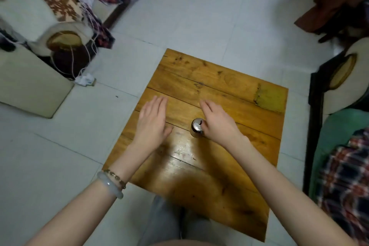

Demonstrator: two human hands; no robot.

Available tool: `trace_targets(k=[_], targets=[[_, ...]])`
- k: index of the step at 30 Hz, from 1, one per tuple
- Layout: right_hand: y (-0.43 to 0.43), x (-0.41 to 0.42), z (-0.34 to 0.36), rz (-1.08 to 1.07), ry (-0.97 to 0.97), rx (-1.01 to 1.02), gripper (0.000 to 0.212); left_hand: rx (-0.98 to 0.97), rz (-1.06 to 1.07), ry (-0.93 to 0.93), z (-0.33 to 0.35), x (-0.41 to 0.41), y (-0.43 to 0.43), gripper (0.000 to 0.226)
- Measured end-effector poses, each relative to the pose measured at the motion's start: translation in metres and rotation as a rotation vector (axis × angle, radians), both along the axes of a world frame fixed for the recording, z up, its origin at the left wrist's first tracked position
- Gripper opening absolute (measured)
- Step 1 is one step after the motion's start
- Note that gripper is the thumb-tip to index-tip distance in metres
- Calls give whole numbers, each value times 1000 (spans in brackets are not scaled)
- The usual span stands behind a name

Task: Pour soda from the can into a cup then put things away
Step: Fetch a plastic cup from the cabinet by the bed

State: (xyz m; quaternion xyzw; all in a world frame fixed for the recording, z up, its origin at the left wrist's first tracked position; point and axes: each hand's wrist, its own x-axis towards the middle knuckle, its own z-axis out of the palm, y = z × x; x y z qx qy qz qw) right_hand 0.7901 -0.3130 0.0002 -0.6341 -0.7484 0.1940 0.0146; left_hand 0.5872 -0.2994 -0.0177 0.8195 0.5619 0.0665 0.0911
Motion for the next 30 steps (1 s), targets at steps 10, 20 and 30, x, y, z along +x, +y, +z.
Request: trace_targets(k=[10,20,30], targets=[[-16,-119,88,378,-6,238,67,129,403,171,86,-99,-78,94],[-54,-278,115,701,-20,321,65,180,711,160,109,-222,-159,90],[-100,-464,114,763,-30,313,65,224,779,186,110,-398,-218,90]])
